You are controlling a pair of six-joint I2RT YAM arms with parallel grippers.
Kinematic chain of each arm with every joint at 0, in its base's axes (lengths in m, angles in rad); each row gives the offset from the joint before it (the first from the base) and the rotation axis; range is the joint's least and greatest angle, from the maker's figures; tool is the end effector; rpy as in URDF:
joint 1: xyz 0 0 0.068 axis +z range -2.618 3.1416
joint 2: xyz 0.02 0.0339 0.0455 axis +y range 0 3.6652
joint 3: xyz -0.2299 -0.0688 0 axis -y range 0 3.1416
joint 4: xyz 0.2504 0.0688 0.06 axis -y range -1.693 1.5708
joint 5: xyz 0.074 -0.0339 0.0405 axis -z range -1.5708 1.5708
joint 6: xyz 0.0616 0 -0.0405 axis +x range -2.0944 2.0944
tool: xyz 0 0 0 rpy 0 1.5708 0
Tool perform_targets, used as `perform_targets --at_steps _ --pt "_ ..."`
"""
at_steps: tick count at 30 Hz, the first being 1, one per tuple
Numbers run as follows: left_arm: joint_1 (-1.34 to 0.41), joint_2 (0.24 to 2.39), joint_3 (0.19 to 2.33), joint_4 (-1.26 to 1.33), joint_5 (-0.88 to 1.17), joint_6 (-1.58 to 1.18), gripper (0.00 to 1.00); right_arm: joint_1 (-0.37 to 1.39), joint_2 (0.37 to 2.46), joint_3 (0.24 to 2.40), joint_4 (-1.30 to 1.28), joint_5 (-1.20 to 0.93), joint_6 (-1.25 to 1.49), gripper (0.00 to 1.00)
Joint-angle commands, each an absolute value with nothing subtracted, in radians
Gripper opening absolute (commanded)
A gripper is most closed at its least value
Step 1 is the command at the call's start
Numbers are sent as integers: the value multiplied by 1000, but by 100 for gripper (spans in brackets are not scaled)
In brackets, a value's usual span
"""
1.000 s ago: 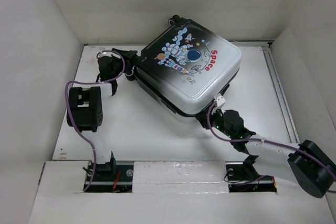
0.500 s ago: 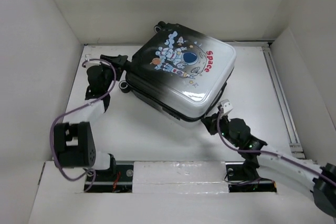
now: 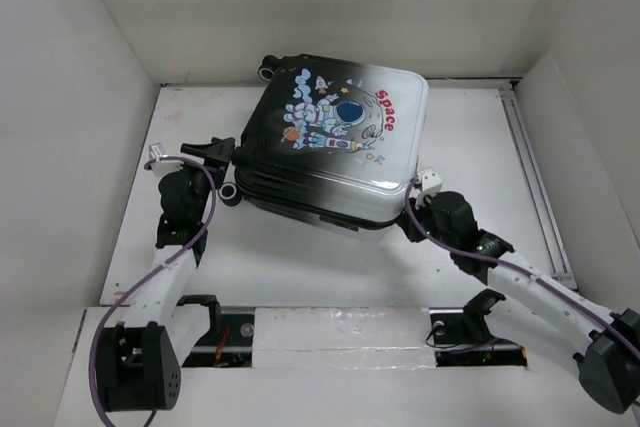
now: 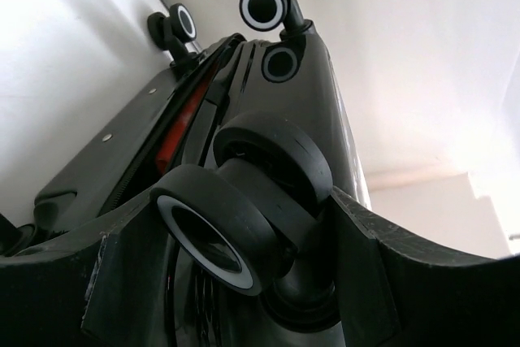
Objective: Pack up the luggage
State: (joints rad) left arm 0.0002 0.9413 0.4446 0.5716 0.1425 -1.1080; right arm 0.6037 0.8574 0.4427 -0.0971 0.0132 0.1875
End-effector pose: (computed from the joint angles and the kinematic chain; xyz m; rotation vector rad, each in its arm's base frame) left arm 0.2680 -0.0087 0.2429 -0.7257 1.4031 -0.9886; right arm 0.1990 0.1362 0.1750 -0.4293 2.0726 0.4645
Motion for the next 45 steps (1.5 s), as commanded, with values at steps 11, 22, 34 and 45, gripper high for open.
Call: perform_targets --at_steps 11,22,34,45 --pt "-14 811 385 615 146 -999 0 949 645 560 -391 -128 278 0" --pt "23 954 365 748 141 -1060 0 791 670 646 -250 -44 217 0" --pt "-51 901 299 755 235 -1016 0 87 1155 957 -12 -620 126 0" --pt "-51 899 256 816 233 -1029 0 530 686 462 -185 -273 244 0"
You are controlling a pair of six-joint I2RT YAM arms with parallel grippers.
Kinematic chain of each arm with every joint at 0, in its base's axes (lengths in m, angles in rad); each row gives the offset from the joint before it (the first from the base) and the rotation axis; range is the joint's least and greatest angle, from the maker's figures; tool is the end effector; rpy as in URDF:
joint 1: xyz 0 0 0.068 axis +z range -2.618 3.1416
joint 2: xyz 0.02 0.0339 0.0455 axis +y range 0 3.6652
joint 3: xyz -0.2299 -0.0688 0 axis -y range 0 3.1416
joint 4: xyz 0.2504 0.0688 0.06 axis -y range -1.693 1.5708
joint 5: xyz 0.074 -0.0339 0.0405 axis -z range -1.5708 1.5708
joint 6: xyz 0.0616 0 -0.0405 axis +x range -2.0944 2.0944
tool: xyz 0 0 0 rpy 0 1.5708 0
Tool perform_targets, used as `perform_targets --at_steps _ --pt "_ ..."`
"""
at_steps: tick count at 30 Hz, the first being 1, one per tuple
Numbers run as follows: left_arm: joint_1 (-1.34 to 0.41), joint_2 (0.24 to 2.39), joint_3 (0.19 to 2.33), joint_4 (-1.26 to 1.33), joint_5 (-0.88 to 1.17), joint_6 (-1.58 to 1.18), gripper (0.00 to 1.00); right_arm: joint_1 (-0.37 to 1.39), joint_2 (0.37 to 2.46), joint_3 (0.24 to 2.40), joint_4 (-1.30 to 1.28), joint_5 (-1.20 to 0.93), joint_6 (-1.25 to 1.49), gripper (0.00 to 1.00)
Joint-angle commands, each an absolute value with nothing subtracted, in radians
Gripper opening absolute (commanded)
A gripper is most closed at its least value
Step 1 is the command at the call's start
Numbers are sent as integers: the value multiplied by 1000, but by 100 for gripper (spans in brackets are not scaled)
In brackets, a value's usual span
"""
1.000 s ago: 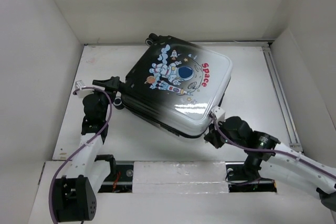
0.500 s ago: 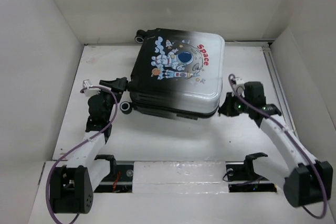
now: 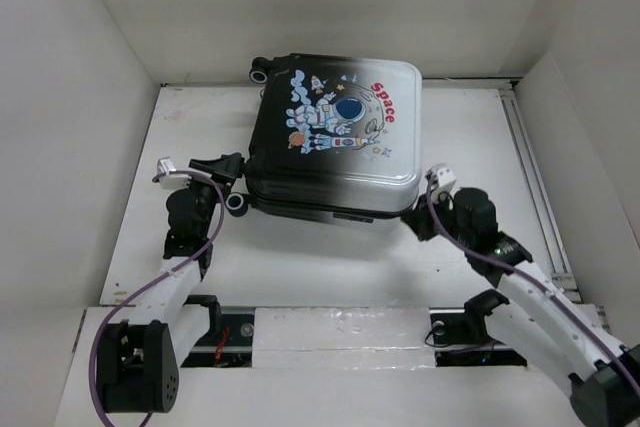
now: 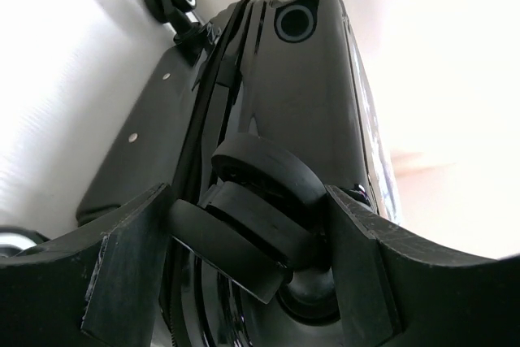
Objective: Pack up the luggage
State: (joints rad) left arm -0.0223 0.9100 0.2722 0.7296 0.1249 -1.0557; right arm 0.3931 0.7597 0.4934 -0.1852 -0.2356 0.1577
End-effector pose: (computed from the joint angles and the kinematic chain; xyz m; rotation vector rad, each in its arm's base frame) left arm 0.2501 -0.0133 0.2065 -0.6742 1.4020 -0.9567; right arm 0.2080 0.1018 0.2054 -0.3922 2.0209 0.5835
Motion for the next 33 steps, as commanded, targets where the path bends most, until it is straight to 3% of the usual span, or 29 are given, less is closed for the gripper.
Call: perform_targets --at_steps 1,8,12,15,20,22,23,24,25,33 --pt "-51 899 243 831 245 -1029 0 564 643 462 -201 -238 273 0" --pt "-114 917 232 845 195 -1040 0 630 822 555 -153 -172 253 0" --pt "-114 841 273 737 141 -1023 0 666 712 595 -274 59 262 0" --pt "-104 779 324 687 75 -997 0 608 658 562 -273 104 262 16" --pt "-74 817 380 664 98 -1009 0 457 797 509 -141 -81 238 37" --pt "-63 847 380 686 121 -1022 0 437 810 499 -141 -54 238 47" --pt "-52 856 380 698 121 -1022 0 422 790 499 -141 -35 238 56" --pt "-52 856 371 698 121 -1022 0 413 754 488 -141 -26 248 73" --pt "-52 856 371 698 121 -1022 0 413 735 477 -141 -26 249 81" --pt "-52 870 431 678 90 -1032 0 264 747 466 -80 -84 215 83"
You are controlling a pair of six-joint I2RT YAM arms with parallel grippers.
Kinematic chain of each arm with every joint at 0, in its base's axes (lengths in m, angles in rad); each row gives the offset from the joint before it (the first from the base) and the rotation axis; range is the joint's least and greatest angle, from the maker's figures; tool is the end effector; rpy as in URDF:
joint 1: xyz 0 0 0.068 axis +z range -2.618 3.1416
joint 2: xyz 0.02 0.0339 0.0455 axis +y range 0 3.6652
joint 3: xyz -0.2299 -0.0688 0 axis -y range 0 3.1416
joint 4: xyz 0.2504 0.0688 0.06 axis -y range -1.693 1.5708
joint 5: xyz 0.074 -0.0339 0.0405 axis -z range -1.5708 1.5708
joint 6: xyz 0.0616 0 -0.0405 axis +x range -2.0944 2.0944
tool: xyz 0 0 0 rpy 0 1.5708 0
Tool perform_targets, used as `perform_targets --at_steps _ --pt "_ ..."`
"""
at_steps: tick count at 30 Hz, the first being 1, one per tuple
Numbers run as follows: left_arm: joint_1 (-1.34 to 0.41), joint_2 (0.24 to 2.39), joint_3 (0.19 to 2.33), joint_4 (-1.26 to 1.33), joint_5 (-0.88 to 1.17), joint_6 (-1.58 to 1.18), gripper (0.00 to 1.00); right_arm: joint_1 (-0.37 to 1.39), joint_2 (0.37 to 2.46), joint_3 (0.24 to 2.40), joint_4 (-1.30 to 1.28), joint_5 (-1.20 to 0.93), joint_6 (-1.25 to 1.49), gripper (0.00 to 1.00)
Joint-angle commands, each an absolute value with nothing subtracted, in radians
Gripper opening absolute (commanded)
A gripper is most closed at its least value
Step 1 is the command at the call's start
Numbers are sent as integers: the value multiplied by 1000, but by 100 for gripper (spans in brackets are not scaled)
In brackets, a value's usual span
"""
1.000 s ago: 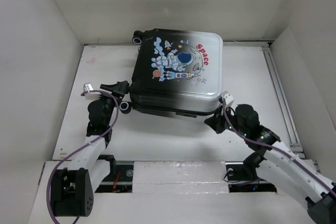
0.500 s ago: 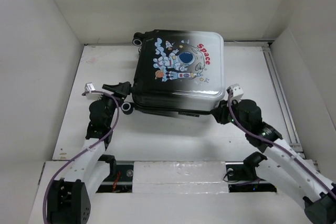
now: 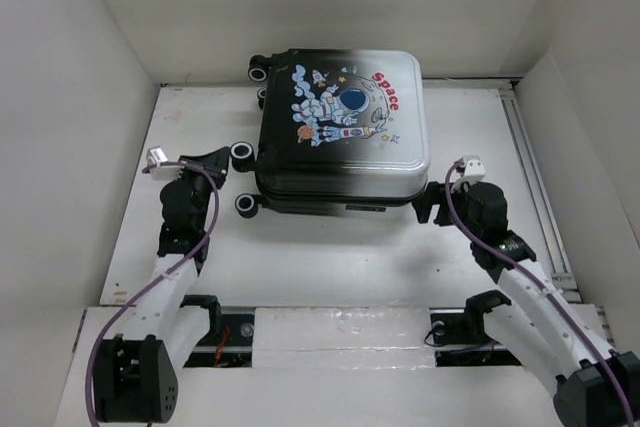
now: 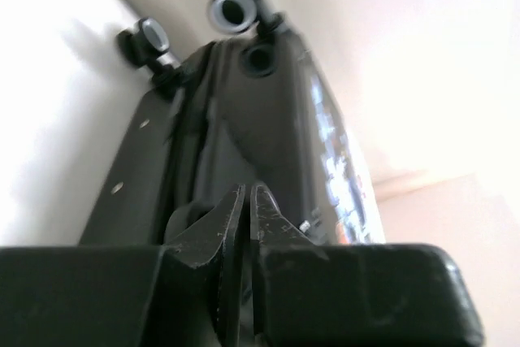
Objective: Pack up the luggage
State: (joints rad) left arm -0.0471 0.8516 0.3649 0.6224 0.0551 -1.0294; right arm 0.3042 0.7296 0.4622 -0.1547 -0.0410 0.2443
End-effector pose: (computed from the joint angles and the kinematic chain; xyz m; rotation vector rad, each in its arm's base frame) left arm 0.2518 -0.0153 0.2407 -0.6661 1.3458 -0.9171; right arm 0.2183 0.0712 0.2029 -0.0870 2.0123 0.3927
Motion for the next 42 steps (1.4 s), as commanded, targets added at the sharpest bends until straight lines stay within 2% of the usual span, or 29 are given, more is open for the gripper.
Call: perform_targets --at_steps 1,3,6,8,12,14,18,21,26,27,29,36,42 --pt "-52 870 443 689 110 -1032 0 226 759 466 -69 -141 201 83" --pt "-52 853 443 698 120 -1023 0 196 779 466 -45 -175 192 85" --pt "-138 792 510 614 54 -895 0 149 813 457 84 -363 141 77" --pt "-236 740 547 513 -7 -803 0 149 845 466 113 -452 121 74" --pt "-470 701 572 462 -116 -701 0 127 910 454 191 -472 98 66" --pt "-622 750 586 448 -150 -661 0 109 960 442 253 -488 98 66" --pt "-837 874 598 495 -150 -569 0 51 1055 416 447 -653 78 68" --pt "-954 977 598 528 -150 -523 2 42 1107 397 540 -742 78 69" --pt "-954 1124 552 593 -95 -554 2 31 1117 362 659 -810 89 70" --pt "-954 1149 552 594 -95 -554 2 40 1117 362 699 -830 119 66" --pt "-954 1222 552 617 -118 -577 2 106 1126 388 657 -841 120 64" --pt "-963 1252 541 655 -153 -611 0 420 1152 497 510 -622 100 66" --pt "-963 1186 460 632 -193 -637 0 457 976 493 289 -454 71 67"
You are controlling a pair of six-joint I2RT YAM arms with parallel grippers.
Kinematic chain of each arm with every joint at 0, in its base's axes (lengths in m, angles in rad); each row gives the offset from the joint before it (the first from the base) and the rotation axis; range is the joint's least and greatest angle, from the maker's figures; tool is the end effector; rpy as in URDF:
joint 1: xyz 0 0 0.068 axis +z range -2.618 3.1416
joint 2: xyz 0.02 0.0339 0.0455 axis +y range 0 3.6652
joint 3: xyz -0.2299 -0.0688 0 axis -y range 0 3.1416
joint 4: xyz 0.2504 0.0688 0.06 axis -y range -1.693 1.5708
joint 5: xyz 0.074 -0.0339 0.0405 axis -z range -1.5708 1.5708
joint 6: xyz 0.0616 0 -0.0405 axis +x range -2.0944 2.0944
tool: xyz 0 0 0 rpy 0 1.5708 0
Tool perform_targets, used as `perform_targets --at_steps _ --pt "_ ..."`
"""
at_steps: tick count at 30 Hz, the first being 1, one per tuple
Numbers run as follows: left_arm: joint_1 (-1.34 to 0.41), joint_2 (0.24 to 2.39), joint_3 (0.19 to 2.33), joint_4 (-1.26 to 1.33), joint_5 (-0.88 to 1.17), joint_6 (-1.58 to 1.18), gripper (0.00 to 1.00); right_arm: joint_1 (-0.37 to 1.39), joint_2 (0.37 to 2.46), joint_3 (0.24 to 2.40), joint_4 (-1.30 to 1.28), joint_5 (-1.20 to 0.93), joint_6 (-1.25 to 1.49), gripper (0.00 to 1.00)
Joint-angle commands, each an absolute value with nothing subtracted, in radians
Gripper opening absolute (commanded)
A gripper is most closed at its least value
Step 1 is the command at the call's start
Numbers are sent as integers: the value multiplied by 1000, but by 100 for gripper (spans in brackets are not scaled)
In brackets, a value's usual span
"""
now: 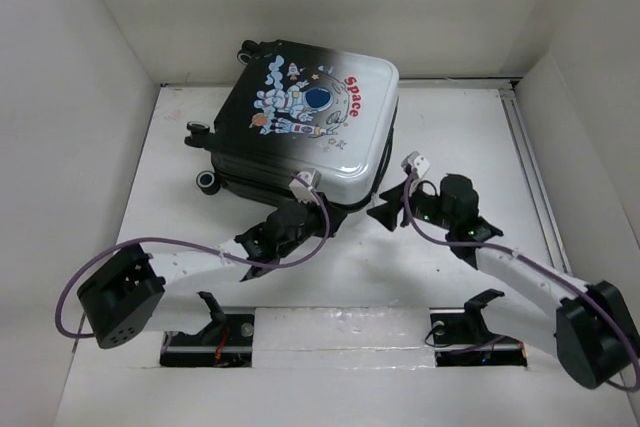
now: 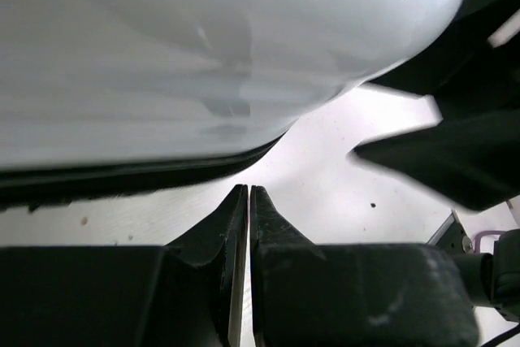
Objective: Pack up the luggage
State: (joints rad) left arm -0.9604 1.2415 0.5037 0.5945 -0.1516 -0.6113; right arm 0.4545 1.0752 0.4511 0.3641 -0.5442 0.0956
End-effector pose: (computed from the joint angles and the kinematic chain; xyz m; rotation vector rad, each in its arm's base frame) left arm 0.1823 -0.2444 0.1877 0.1983 1.8145 -1.0181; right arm 0.2298 0.1478 0.1855 -0.7172 1.7410 0.8788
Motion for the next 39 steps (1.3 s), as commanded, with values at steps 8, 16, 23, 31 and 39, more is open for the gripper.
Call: perform_targets --at_steps 8,16,23,31,39 --pt "-951 1106 420 546 -362 -670 0 331 992 420 374 -559 80 68" --pt "-917 1106 390 532 -337 -680 0 331 1242 488 468 -724 34 67" --pt "-917 1137 390 558 -318 -680 0 342 1315 520 503 -710 -2 67" --pt "-917 1178 402 578 -299 -670 0 342 1402 551 561 -702 -31 60" --pt "-917 1224 422 617 -299 -661 0 390 1416 537 641 -671 -5 3"
